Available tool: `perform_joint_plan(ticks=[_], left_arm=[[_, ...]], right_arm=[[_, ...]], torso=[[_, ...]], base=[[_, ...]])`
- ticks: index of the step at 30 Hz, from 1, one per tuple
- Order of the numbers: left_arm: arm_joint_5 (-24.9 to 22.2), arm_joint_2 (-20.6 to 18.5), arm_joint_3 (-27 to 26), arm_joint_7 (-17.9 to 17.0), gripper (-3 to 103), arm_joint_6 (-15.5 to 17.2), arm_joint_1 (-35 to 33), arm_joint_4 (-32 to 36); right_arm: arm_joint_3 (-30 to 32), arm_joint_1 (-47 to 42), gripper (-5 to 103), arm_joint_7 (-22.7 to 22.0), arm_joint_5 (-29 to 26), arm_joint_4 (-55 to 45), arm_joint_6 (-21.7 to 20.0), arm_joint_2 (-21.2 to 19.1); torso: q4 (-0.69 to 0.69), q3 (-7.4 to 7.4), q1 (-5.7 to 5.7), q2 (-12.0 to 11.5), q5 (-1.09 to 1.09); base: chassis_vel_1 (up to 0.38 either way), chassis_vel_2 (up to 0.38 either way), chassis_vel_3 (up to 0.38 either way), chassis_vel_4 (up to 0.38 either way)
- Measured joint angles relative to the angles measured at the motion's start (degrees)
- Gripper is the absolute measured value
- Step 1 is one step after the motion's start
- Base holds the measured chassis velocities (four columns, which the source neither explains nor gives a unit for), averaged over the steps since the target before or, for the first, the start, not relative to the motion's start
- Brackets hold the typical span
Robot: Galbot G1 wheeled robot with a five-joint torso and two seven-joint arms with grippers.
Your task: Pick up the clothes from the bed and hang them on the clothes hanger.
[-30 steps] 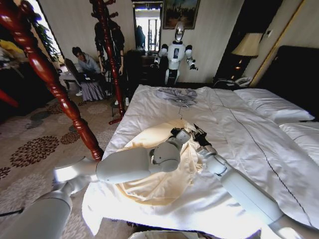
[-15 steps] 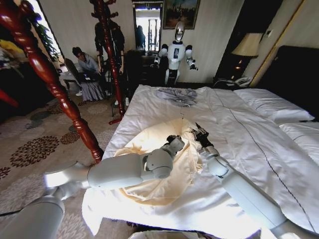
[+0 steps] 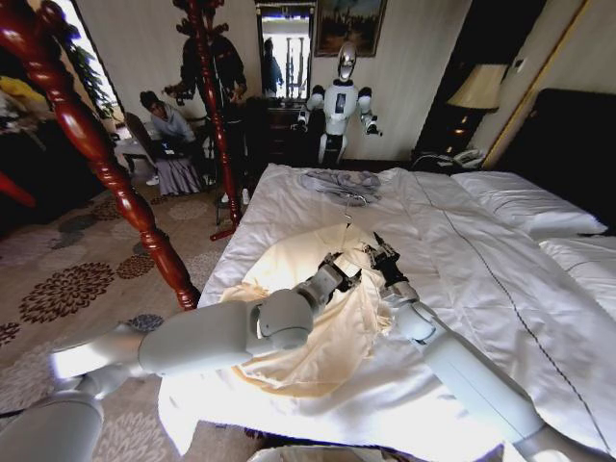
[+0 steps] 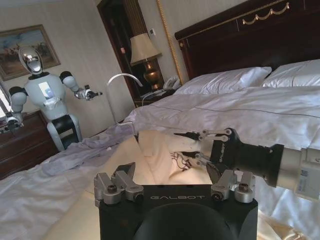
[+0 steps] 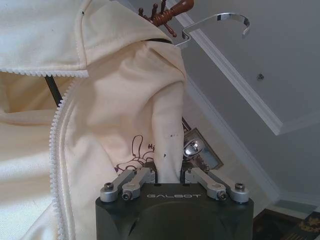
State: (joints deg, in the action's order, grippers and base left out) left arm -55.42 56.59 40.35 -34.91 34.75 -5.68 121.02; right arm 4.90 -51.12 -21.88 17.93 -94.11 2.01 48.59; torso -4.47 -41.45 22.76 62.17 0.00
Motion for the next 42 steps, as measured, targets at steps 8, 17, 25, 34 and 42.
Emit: perform_joint_plan(ticks=[8, 17, 25, 34, 42], left_arm=[[-5.8, -10.1, -4.0, 16.3, 100, -8.5, 1.8, -2.0], [-5.9, -18.2, -10.5, 31.8, 100, -14.0, -1.4, -4.7], [-1.5, -20.4, -10.8, 38.3, 100, -15.3, -1.7, -8.0], [-1.6, -18.7, -9.0, 45.7, 100, -19.9, 0.4, -14.4], [-3.7, -16.5, -5.5, 46.3, 100, -19.7, 3.3, -16.8]], right_arm=[[0.2, -0.4, 20, -0.1, 1.0, 0.0, 1.4, 0.0], [-1.4, 1.6, 20, -0.2, 2.8, 1.1, 3.6, 0.6], [-1.8, 2.4, 20, -0.2, 3.7, 0.5, 4.1, 0.7], [-0.7, 2.8, 20, -0.5, 8.3, 0.3, 7.1, 0.9], [0.4, 3.8, 20, -0.2, 12.7, 1.3, 11.7, 0.8]], torso=[[0.02, 0.0, 0.0, 0.0, 0.0], [0.04, 0.0, 0.0, 0.0, -0.01], [0.0, 0.0, 0.0, 0.0, 0.01], [0.0, 0.0, 0.0, 0.0, 0.02], [0.01, 0.0, 0.0, 0.0, 0.01]], base=[[0.0, 0.0, 0.0, 0.0], [0.0, 0.0, 0.0, 0.0], [0.0, 0.0, 0.0, 0.0], [0.0, 0.0, 0.0, 0.0], [0.0, 0.0, 0.0, 0.0]])
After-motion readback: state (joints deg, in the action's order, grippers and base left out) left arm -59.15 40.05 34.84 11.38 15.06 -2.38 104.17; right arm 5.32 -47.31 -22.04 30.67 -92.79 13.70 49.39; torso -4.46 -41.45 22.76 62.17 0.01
